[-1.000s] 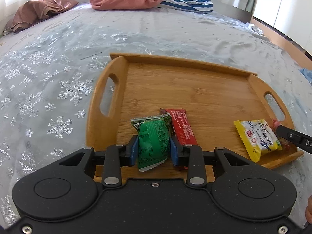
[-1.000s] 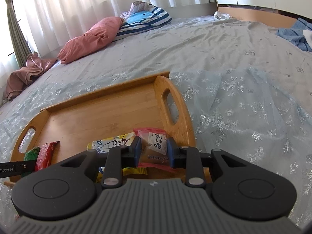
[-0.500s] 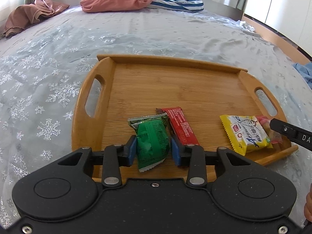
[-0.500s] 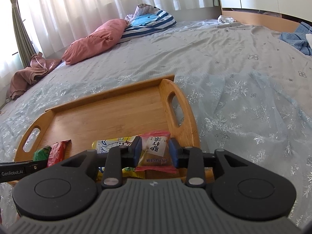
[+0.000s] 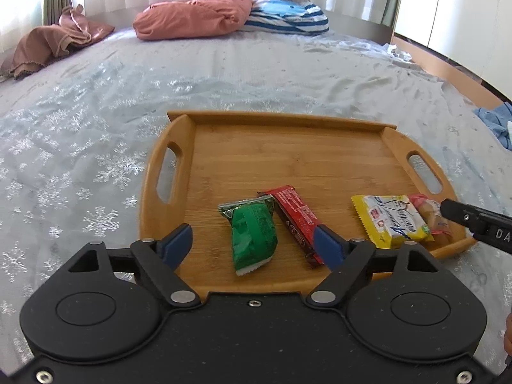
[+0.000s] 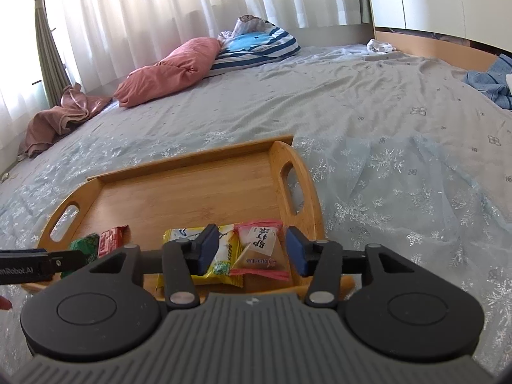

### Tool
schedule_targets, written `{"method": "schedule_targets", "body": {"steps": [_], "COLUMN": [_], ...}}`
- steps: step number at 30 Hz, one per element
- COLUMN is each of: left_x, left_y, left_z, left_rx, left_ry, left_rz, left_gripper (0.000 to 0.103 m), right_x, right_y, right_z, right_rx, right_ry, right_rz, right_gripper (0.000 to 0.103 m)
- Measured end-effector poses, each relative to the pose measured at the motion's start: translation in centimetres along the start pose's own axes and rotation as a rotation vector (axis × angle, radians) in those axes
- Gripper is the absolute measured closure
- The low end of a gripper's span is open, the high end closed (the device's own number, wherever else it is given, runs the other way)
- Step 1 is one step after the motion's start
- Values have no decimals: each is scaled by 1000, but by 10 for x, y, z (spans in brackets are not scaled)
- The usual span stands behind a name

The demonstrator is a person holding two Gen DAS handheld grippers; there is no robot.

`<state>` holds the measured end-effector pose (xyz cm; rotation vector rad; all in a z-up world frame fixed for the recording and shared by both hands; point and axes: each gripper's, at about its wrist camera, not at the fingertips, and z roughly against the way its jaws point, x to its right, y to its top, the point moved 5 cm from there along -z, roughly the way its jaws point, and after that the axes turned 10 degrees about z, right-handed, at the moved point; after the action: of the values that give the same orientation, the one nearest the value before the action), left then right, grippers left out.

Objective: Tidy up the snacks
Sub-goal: 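Open both tools to release the snacks on the tray, then move both tools back over the remaining snack pile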

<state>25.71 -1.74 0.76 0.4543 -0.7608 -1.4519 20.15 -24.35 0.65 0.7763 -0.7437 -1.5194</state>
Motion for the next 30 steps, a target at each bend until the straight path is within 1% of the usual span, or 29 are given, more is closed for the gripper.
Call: {"method": "schedule_targets", "body": {"steps": [1,5,8,10,12,14,16,23,25,30], "left_x": [0,2,1,1,1,0,0,-7,-11,-18], "left_y": [-2,-12,-22,-30,-38,-46,-54,-80,-88,-102], "left_z": [5,27,45,56,66,76,83,95,97,98], "left_rx": [2,9,18,20,24,32,41,7,1,-11], "left_ry": [-4,-25,-45,-54,-58,-65,-66,-57,-49,-34], "left_rz": [-5,-30,-28,-23,-23,-27,-28,0,11,36], "left_gripper": [17,15,13,10,8,8,7,6,6,6], "right_x": [-1,-4,-8,-11,-14,-19,-24,-40,-43,-47], "right_y": [-1,-11,-22,-28,-34,-39,-44,-61,-67,-82], "right_z": [3,17,29,37,45,53,62,85,89,97], "right_rx": [-2,-11,-16,-20,-21,-24,-17,1,1,-8], "right_ry": [7,50,68,83,105,128,132,150,151,168], "right_rz": [3,17,44,63,87,124,167,266,289,309], "right_gripper": [35,27,23,20,15,14,13,5,4,1]}}
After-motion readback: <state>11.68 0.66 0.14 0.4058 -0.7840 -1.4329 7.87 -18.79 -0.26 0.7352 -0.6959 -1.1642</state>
